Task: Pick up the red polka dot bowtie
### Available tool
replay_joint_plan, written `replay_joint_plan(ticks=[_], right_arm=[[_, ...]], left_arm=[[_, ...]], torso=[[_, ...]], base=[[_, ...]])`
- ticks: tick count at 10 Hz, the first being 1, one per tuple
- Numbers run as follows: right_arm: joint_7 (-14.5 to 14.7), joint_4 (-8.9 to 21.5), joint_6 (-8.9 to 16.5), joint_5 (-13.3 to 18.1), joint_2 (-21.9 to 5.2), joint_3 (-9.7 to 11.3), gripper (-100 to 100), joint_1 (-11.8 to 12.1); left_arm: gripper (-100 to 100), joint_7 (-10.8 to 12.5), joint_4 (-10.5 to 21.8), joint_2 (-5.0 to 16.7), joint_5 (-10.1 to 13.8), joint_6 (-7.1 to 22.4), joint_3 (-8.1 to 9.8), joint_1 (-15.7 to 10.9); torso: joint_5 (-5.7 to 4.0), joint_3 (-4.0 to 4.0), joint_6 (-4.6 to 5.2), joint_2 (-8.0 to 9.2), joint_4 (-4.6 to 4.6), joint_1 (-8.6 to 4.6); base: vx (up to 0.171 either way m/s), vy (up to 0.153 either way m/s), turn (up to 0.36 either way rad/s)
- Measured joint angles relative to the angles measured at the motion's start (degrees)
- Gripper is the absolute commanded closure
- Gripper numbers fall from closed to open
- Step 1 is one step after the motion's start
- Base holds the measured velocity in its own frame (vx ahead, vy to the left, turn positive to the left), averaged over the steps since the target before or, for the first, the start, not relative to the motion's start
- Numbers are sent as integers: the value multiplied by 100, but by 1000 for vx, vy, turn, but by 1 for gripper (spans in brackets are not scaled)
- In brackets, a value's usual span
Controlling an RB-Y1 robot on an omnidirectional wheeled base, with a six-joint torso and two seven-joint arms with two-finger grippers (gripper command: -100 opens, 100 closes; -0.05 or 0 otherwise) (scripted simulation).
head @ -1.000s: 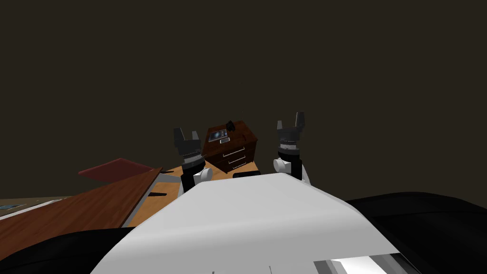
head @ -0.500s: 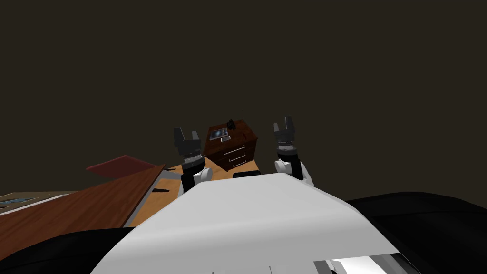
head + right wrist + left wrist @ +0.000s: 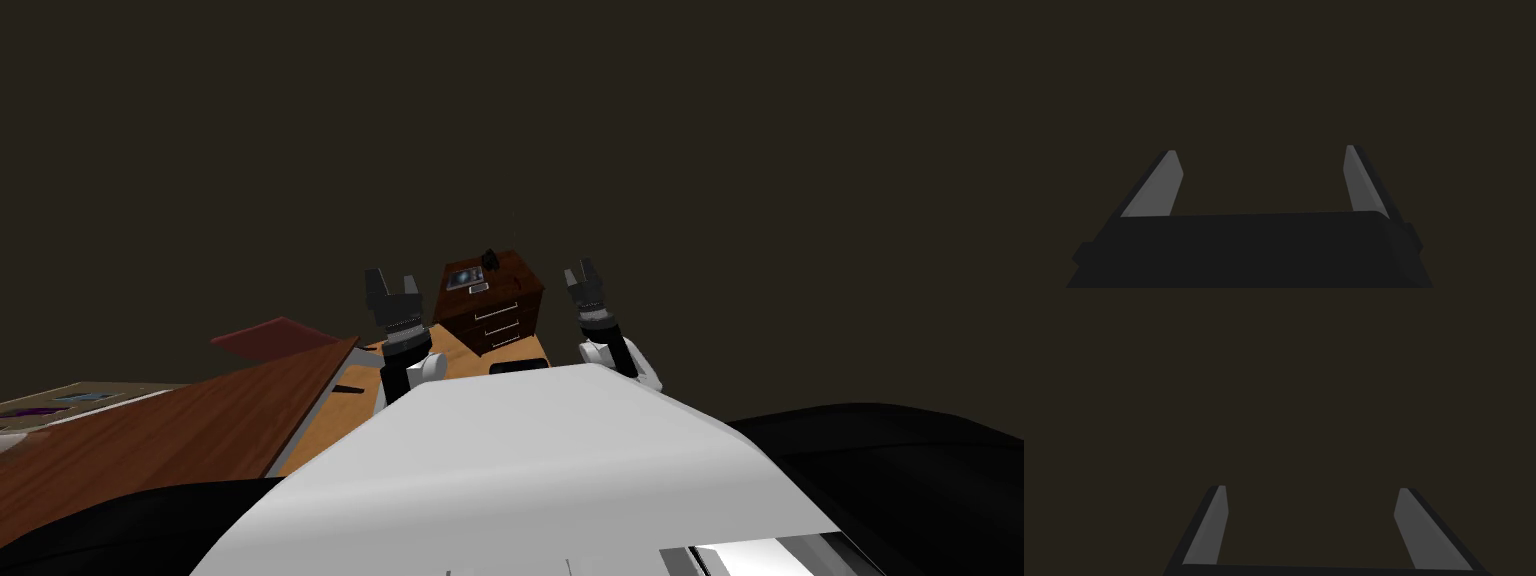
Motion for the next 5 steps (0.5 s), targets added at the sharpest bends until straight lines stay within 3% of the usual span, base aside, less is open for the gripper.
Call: replay_joint_plan(ticks=[5], right_arm=[[-43, 260, 154, -61, -744, 175, -100, 29]], left_arm=[[0, 0, 0, 0, 0, 0, 0, 1]], torso=[[-1, -6, 1, -12, -2, -4]], base=[[-47, 21, 66]])
